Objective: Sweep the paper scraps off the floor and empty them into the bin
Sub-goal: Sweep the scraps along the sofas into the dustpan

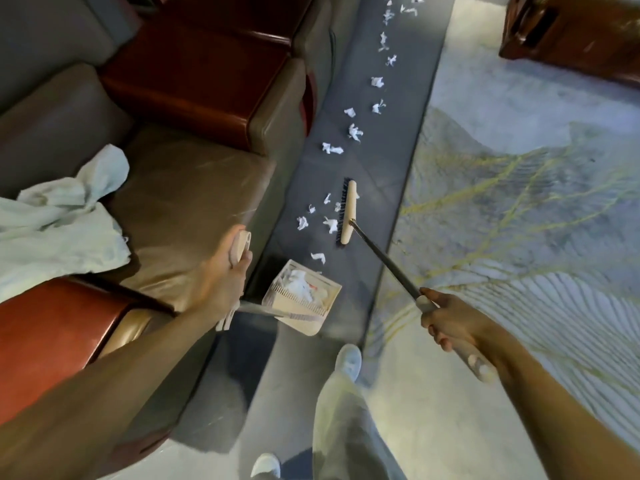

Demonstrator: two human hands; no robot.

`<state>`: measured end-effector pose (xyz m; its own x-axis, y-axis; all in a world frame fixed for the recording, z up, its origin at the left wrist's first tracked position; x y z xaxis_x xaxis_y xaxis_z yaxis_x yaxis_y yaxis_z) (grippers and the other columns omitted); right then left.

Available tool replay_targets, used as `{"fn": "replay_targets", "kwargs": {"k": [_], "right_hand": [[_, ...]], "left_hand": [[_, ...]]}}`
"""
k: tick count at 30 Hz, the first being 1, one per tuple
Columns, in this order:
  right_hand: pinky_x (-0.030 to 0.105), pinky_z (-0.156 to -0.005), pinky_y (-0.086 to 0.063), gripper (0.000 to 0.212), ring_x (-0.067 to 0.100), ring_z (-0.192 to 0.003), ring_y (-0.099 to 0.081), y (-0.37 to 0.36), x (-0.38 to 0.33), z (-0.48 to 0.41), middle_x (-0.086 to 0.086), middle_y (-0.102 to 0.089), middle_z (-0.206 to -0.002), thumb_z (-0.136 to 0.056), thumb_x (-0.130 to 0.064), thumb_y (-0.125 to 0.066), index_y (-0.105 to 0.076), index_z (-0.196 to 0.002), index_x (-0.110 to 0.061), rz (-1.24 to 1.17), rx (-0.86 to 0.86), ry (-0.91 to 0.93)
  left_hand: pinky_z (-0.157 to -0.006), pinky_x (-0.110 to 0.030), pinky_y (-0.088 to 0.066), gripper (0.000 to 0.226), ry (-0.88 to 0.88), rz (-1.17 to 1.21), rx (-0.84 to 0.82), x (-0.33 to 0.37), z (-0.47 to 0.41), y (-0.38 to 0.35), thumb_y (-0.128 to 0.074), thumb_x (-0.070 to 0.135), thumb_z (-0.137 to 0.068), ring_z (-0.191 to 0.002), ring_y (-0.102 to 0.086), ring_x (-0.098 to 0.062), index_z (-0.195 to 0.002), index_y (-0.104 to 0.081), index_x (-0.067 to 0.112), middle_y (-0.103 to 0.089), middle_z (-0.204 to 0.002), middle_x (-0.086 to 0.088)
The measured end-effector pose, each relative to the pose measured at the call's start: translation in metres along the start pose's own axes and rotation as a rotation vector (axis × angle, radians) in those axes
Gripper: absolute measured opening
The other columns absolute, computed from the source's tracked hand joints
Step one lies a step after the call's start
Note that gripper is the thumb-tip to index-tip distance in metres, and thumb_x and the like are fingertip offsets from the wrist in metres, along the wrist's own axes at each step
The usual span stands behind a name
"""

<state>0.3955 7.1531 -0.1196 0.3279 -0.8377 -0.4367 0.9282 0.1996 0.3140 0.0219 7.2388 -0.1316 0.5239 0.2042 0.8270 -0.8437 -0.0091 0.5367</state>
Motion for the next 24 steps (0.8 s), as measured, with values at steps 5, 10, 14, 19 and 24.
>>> {"fn": "replay_targets", "kwargs": {"k": [5, 10, 14, 19, 24], "right_hand": [[0.022, -0.036, -0.036, 0.039, 0.015, -0.034, -0.047, 0.047, -0.081, -0.09, 0.008, -0.052, -0.061, -0.091, -0.005, -0.046, -0.048, -0.125, -0.024, 0.215, 0.078, 0.163], [0.02, -0.033, -0.036, 0.035, 0.021, -0.034, -0.049, 0.074, -0.159, -0.167, 0.012, -0.053, -0.057, -0.088, 0.001, -0.043, -0.053, -0.119, -0.01, 0.499, 0.129, 0.281], [0.021, -0.038, -0.036, 0.024, 0.021, -0.041, -0.049, 0.079, -0.197, -0.215, 0.014, -0.053, -0.059, -0.088, 0.001, -0.042, -0.051, -0.106, -0.012, 0.644, 0.146, 0.297], [0.022, -0.038, -0.036, 0.021, 0.02, -0.039, -0.049, 0.064, -0.202, -0.237, 0.012, -0.054, -0.056, -0.091, 0.0, -0.042, -0.052, -0.108, -0.007, 0.738, 0.007, 0.248], [0.025, -0.039, -0.041, 0.048, 0.018, -0.045, -0.053, 0.041, -0.181, -0.21, 0.011, -0.058, -0.071, -0.093, -0.008, -0.04, -0.039, -0.14, -0.019, 0.832, -0.119, 0.224]], "left_hand": [[-0.056, -0.053, -0.052, 0.039, 0.045, -0.031, 0.001, 0.002, -0.039, -0.02, -0.054, 0.03, -0.097, -0.06, -0.056, -0.029, -0.121, -0.045, 0.059, -0.06, -0.078, -0.001], [-0.05, -0.049, -0.054, 0.038, 0.077, -0.097, -0.015, 0.017, -0.063, -0.029, -0.054, 0.033, -0.095, -0.058, -0.06, -0.028, -0.125, -0.044, 0.055, -0.061, -0.077, -0.004], [-0.05, -0.04, -0.05, 0.039, 0.078, -0.146, -0.043, 0.032, -0.065, -0.027, -0.053, 0.03, -0.096, -0.051, -0.054, -0.016, -0.122, -0.044, 0.056, -0.059, -0.076, 0.003], [-0.054, -0.038, -0.052, 0.042, 0.169, -0.139, -0.071, 0.038, -0.061, -0.03, -0.054, 0.032, -0.096, -0.062, -0.058, -0.021, -0.123, -0.041, 0.061, -0.061, -0.086, 0.01], [-0.064, -0.039, -0.054, 0.04, 0.166, -0.108, 0.002, 0.039, -0.069, -0.035, -0.055, 0.035, -0.094, -0.068, -0.058, -0.013, -0.122, -0.043, 0.061, -0.057, -0.093, 0.024]]}}
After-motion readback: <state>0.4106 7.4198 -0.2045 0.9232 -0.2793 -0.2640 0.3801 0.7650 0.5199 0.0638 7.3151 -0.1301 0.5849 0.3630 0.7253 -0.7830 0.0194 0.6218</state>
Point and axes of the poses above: each hand's wrist, its own z-axis away from the middle knuckle, its own y-axis out of the back of the hand, x = y × z, the point moved 4 cm from there along -z, towards the middle knuckle
